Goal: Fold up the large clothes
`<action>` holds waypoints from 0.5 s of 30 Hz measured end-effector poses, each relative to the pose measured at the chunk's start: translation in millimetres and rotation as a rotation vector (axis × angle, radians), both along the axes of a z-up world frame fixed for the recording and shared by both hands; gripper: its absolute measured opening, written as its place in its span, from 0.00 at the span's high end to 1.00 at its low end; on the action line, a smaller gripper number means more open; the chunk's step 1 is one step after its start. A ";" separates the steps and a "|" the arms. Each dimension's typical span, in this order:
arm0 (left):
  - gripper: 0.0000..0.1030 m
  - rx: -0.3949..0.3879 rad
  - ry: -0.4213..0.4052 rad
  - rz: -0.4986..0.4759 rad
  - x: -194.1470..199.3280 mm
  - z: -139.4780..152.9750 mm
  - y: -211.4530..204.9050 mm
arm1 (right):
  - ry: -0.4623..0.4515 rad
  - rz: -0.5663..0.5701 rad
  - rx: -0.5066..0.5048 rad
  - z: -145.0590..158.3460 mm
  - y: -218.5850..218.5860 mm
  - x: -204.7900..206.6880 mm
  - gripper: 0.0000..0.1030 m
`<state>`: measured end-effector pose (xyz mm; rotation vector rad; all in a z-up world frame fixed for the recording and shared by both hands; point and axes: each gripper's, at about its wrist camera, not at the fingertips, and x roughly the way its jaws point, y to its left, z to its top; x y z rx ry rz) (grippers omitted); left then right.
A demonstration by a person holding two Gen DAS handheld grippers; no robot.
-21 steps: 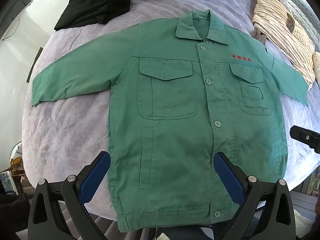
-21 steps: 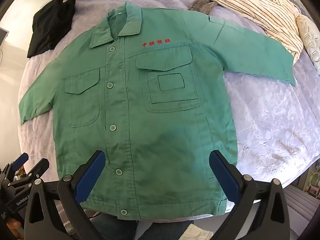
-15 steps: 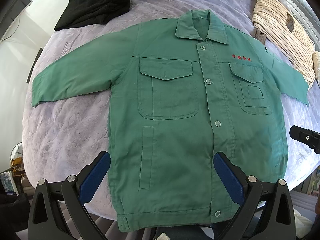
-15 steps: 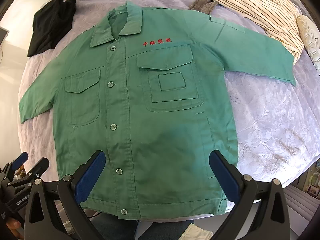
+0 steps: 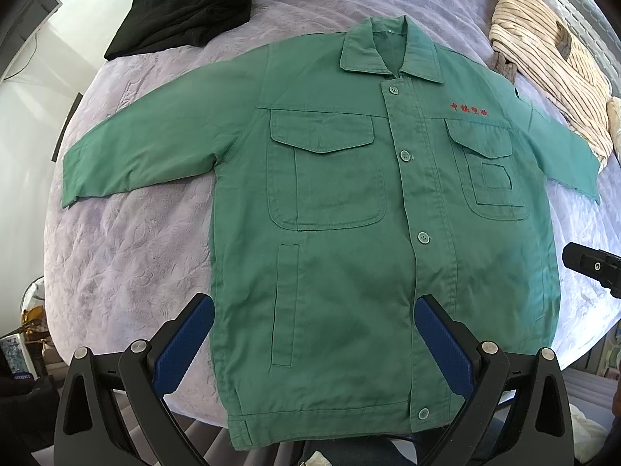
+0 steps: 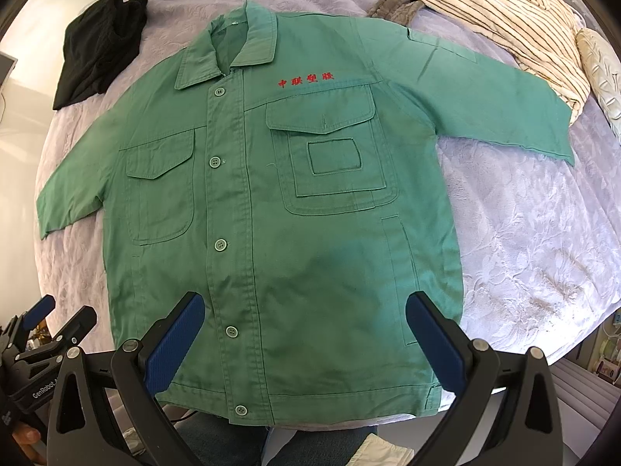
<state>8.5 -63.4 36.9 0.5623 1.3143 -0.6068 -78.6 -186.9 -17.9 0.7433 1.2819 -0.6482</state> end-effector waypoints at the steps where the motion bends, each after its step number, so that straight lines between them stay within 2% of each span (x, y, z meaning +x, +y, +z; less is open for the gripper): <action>1: 0.00 0.000 0.000 0.000 -0.3 0.0 0.1 | 0.000 0.000 0.001 0.0 -0.6 0.3 0.00; 15: 0.00 0.002 0.001 -0.003 6.1 -10.3 12.2 | -0.003 0.001 0.004 -0.7 0.1 0.1 0.00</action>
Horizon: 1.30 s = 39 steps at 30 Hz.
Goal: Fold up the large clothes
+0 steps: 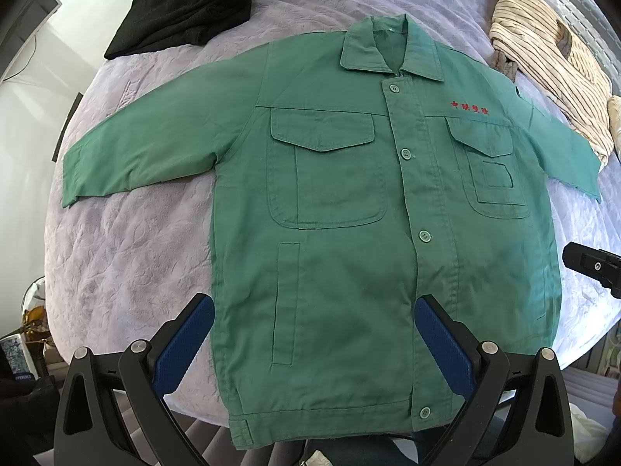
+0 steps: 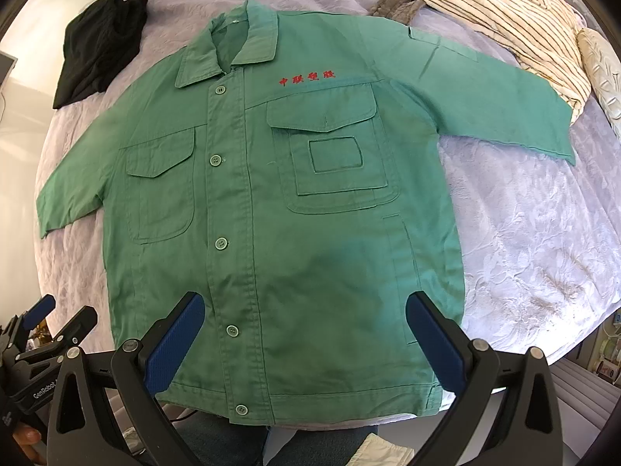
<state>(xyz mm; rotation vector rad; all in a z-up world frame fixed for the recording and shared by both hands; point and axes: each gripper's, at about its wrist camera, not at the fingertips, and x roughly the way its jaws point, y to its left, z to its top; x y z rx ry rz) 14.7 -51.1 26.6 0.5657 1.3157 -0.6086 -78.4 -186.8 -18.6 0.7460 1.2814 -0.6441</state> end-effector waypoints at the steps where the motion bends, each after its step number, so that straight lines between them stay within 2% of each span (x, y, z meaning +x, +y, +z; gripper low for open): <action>1: 0.00 0.001 0.000 0.000 -0.1 -0.3 0.5 | 0.000 0.000 0.000 -0.1 0.3 -0.1 0.00; 39: 0.00 0.002 0.014 -0.007 -0.2 -10.7 12.5 | 0.008 -0.003 0.002 -2.4 -0.7 0.6 0.00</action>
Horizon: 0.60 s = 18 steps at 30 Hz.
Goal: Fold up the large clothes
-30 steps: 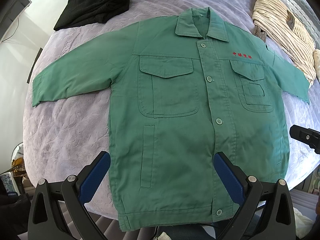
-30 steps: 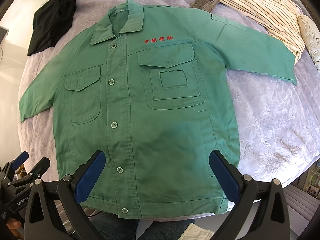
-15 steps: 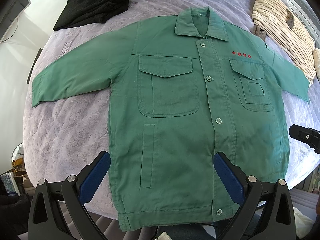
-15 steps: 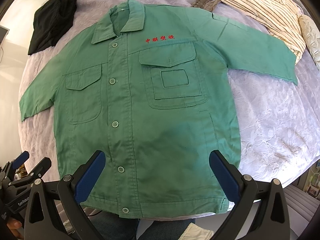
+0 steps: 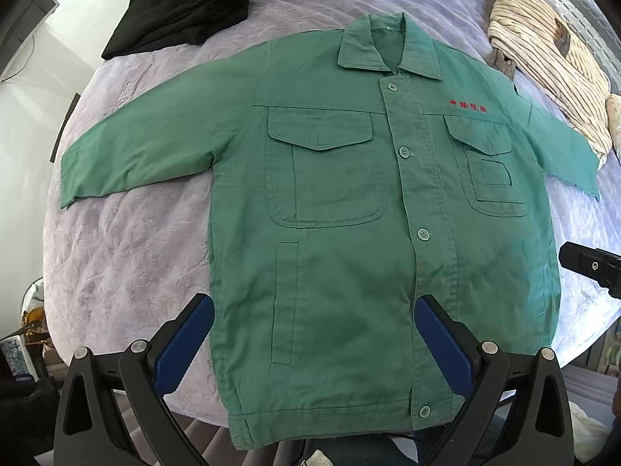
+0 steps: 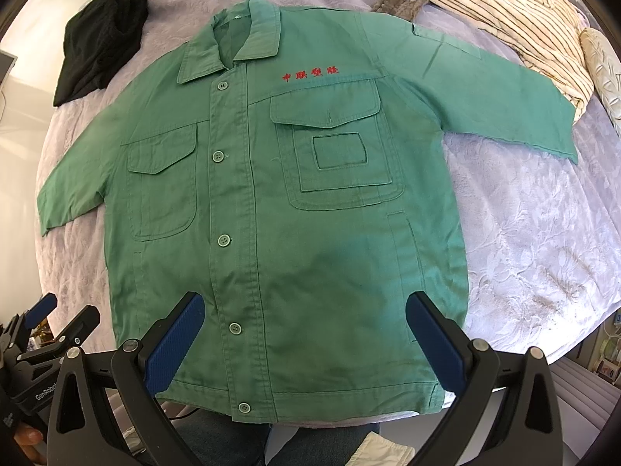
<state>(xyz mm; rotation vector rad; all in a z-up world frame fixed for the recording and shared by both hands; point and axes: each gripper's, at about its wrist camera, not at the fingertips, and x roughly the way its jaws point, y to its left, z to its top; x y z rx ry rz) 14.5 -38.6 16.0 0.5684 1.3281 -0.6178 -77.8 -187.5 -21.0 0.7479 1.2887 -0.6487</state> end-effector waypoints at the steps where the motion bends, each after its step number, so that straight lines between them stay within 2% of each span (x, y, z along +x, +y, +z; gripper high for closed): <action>1: 0.00 -0.001 0.004 -0.002 -0.6 -0.5 0.7 | -0.001 -0.001 -0.002 0.3 -0.7 -0.2 0.00; 11: 0.00 -0.041 0.051 0.005 4.5 -8.9 10.5 | 0.005 -0.014 -0.016 0.1 4.4 -1.1 0.00; 18: 0.00 -0.127 0.082 0.086 46.2 -19.7 36.1 | -0.080 -0.039 0.082 2.1 8.6 2.2 0.00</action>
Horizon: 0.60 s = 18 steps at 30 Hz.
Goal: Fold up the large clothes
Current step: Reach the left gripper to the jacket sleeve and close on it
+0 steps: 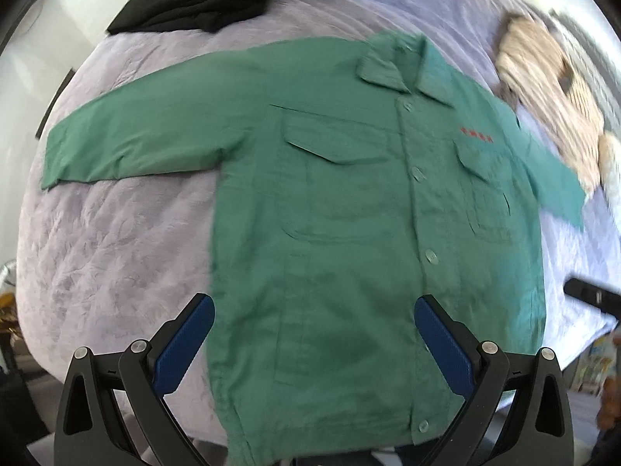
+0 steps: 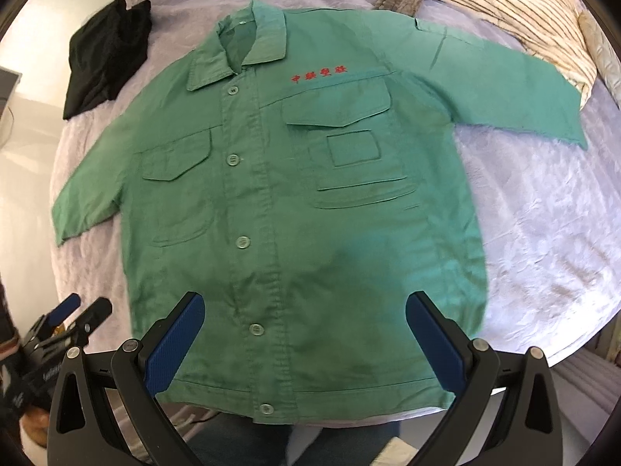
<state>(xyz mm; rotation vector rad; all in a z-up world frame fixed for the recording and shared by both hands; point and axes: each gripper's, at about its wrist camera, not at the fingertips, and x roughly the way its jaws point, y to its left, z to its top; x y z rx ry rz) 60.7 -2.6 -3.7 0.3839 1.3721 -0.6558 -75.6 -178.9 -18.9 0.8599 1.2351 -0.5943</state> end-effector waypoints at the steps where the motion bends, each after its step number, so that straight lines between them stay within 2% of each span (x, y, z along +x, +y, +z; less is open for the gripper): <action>1: 0.00 -0.015 0.001 0.027 12.9 -3.2 8.3 | -0.022 0.001 0.006 -0.3 3.3 1.7 0.00; 3: 0.00 -0.034 -0.010 0.081 36.7 -9.3 23.9 | -0.085 0.018 0.011 1.0 11.8 6.6 0.00; 6: 0.00 -0.048 -0.047 0.168 77.1 -20.5 50.6 | -0.124 0.069 -0.030 0.4 29.9 20.6 0.00; 9: 0.00 -0.062 -0.110 0.266 124.9 -33.4 82.9 | -0.142 0.113 -0.030 -6.4 47.0 37.3 0.00; 14: 0.00 -0.114 -0.123 0.476 203.8 -63.6 138.7 | -0.043 0.137 0.044 -35.2 69.1 66.4 0.00; 18: 0.00 -0.138 -0.145 0.581 253.9 -92.1 164.4 | 0.018 0.166 0.075 -54.3 86.7 83.6 0.00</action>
